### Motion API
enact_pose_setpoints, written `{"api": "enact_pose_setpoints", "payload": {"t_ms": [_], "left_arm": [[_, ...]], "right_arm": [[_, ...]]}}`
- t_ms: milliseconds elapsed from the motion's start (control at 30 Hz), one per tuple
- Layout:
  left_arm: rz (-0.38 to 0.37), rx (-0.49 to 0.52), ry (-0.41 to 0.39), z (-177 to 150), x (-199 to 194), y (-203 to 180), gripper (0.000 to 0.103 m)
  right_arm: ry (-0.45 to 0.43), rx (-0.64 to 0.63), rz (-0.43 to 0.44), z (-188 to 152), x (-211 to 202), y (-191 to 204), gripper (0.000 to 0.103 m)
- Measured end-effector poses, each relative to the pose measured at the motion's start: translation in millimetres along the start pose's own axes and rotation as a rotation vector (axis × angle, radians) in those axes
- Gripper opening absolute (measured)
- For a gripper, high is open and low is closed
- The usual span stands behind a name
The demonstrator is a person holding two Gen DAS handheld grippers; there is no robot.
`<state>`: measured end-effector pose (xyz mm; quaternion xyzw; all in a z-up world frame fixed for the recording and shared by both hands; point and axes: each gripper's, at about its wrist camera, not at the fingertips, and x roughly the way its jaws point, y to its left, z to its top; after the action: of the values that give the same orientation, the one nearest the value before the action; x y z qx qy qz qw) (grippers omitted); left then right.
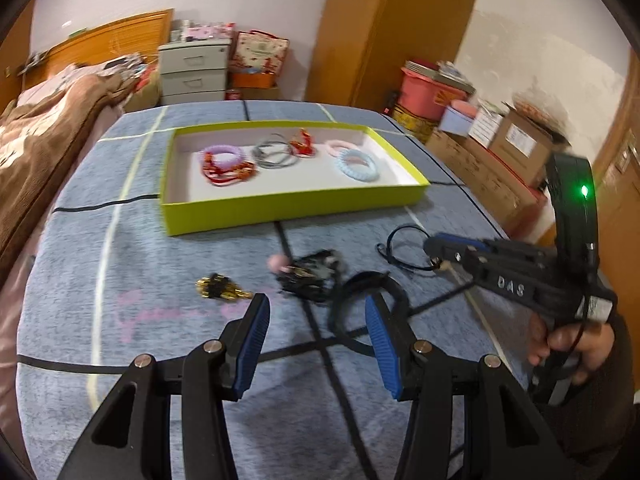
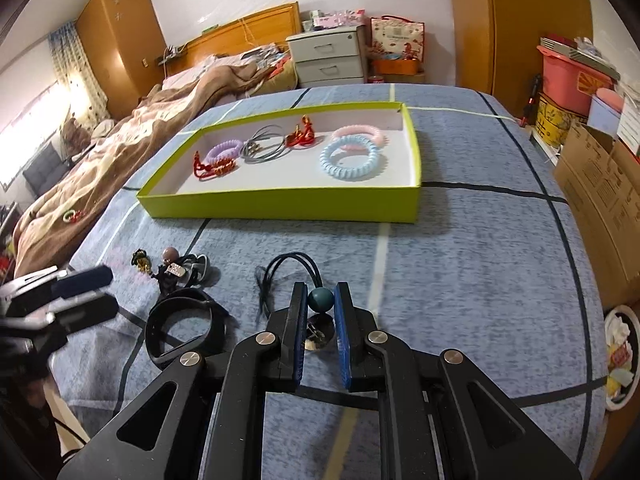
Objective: Organize jewelry
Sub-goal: 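Grasp the black band with the left tool while the right tool holds its hair tie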
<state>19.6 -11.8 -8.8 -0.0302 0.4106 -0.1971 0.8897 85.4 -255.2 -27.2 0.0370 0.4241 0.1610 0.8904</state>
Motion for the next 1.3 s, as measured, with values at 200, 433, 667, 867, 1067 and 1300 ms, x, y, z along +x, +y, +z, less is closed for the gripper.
{"api": "enact_pose_setpoints", "payload": {"t_ms": [200,433,667,867,1067,1300], "left_arm": [[-0.054,0.13,0.011,-2.8,3.7,-30.8,0.052],[-0.093,0.202,0.066,-5.0,20.2,-51.6,0.052],[-0.064,0.228,0.097,-7.8,31.0,-58.6,0.042],[-0.035,0.222,0.11,-10.2,36.3,-58.3,0.027],[-0.051,0.18,0.097,-10.0,34.9,-49.8,0.019],[-0.052,0.173,0.085,-8.3,32.6,-48.1,0.014]], "right_arm": [[-0.013,0.022,0.005,-3.9,-6.3,-7.7,0.014],[-0.019,0.043,0.009,-7.3,-10.9,-14.5,0.014],[-0.024,0.062,0.015,-8.3,-12.9,-17.8,0.014],[-0.026,0.06,0.026,-9.9,-14.7,-17.0,0.014],[-0.032,0.061,0.03,-9.5,-16.7,-17.4,0.014],[-0.037,0.061,0.033,-8.8,-19.2,-17.3,0.014]]}}
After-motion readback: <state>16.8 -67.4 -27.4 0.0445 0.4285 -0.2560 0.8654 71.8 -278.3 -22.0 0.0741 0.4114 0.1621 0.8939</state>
